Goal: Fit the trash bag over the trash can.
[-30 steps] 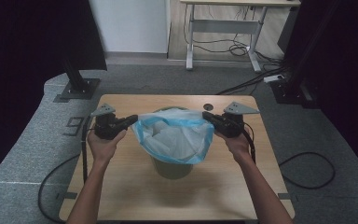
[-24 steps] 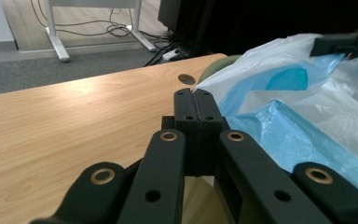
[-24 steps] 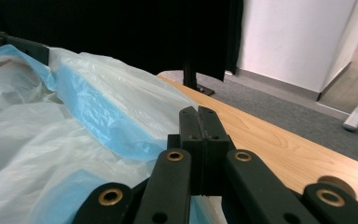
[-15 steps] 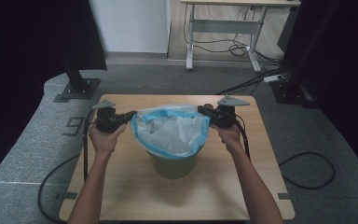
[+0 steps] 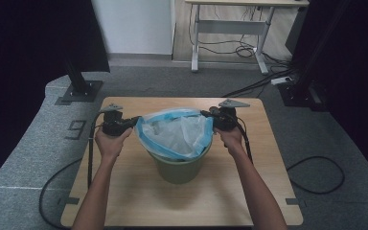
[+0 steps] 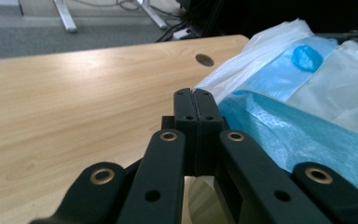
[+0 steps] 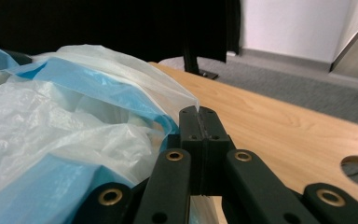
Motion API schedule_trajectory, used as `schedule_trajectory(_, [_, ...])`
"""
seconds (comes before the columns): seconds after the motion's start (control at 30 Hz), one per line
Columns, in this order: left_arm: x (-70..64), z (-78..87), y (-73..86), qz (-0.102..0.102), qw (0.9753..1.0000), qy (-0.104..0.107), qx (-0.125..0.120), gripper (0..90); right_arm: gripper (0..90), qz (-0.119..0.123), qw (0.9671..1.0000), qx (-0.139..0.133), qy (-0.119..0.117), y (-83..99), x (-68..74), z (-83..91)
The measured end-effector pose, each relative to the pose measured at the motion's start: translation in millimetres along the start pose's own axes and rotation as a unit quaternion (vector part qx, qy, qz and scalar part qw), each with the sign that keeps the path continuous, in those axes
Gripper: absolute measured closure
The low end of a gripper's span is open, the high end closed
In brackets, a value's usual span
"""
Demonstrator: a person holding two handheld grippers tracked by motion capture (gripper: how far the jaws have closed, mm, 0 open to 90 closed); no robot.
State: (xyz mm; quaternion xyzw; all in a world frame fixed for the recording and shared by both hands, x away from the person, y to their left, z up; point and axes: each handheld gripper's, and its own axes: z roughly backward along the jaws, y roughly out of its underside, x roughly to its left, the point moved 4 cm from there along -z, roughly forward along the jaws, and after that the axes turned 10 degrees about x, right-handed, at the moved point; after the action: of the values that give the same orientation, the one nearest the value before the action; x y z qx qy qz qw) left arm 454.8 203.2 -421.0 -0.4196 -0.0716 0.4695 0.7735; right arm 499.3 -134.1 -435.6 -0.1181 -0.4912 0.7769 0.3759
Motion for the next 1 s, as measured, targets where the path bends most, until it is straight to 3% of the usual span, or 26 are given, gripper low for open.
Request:
schedule_trajectory(0.43, [7.2, -15.4, 1.7, 0.020, 0.9994, 0.001, 0.028, 90.0, 89.1, -0.027, 0.9994, 0.017, -0.011, 4.4, -4.6, -16.2])
schedule_trajectory(0.57, [9.8, -21.6, 6.1, 0.024, 0.9987, -0.001, 0.045, 90.0, 89.1, -0.043, 0.9976, 0.054, 0.011, 12.1, -9.7, -22.7])
schedule_trajectory(0.7, [9.5, -19.9, 11.8, 0.019, 0.9987, 0.005, 0.046, 90.0, 89.1, -0.061, 0.9965, 0.057, 0.005, 20.5, -16.5, -22.5])
schedule_trajectory(0.9, [5.6, -16.2, 16.6, 0.016, 0.9989, 0.017, 0.040, 90.0, 88.8, -0.058, 0.9965, 0.059, 0.007, 28.1, -12.4, -21.3])
schedule_trajectory(1.0, [4.2, -13.5, 16.3, 0.014, 0.9991, 0.015, 0.036, 90.0, 73.1, -0.072, 0.9962, 0.034, 0.035, 25.5, -15.2, -14.4])
